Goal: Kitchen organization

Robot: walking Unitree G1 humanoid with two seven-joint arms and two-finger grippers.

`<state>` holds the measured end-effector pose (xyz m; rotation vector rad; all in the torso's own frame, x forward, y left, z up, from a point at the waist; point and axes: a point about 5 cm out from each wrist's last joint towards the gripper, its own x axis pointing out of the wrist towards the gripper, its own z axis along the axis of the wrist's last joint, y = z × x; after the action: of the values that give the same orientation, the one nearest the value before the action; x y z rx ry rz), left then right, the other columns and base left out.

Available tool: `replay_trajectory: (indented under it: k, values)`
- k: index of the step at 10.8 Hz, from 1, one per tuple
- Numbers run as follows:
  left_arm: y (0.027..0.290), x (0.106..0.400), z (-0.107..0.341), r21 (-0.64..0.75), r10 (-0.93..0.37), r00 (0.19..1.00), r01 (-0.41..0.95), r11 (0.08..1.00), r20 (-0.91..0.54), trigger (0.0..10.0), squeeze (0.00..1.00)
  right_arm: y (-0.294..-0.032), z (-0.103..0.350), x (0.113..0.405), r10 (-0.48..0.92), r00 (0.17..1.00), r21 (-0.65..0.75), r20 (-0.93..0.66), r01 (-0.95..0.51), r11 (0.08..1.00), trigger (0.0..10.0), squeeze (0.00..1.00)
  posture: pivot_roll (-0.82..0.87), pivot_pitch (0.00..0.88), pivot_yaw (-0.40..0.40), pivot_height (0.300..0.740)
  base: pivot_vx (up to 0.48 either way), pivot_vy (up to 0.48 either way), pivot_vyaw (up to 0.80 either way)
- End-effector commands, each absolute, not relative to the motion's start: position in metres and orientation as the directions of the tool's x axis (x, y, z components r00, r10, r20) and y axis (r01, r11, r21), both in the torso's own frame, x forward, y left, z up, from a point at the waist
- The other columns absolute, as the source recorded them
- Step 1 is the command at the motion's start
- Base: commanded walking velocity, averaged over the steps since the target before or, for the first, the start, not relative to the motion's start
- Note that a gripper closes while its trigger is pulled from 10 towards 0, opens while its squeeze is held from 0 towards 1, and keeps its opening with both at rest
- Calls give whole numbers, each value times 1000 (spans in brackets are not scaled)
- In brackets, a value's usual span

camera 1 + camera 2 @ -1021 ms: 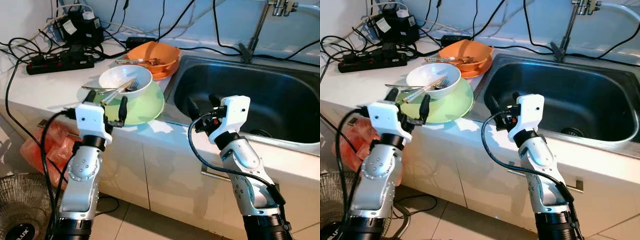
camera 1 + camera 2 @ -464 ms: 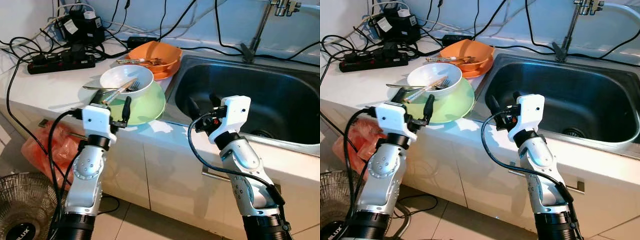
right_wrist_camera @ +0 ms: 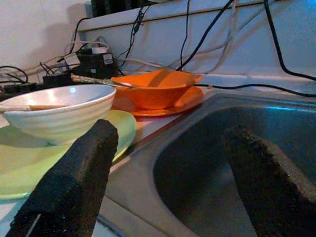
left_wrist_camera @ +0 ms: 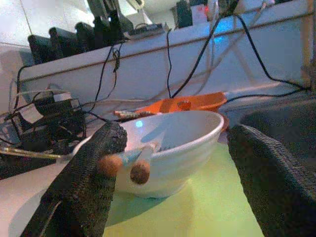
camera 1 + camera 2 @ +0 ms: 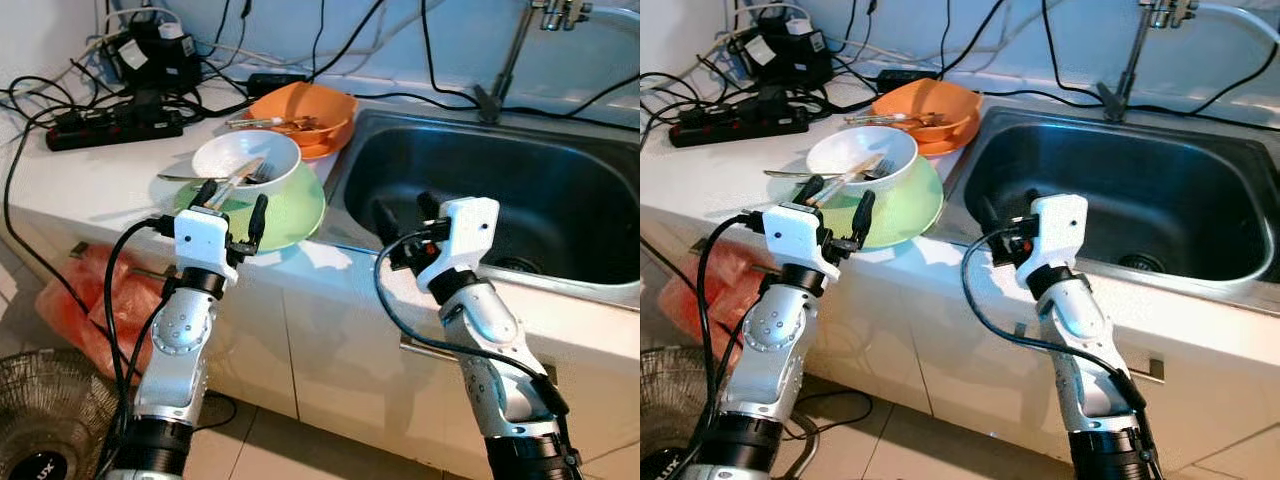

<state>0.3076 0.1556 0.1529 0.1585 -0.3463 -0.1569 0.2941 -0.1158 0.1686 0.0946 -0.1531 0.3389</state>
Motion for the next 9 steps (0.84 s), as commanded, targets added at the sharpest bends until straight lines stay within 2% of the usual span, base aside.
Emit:
replay_trajectory:
  k: [1, 9]
  values:
    - [162, 312, 155, 201, -172, 929, 109, 973, 329, 10000, 0, -114, 172, 293, 326, 927, 63, 184, -342, 938, 10000, 0, 28, 28, 49, 740, 0, 0, 0]
    - [168, 324, 154, 233, -169, 927, 92, 968, 335, 10000, 0, -101, 160, 274, 583, 808, 79, 89, -589, 804, 10000, 0, 18, 25, 44, 740, 0, 0, 0]
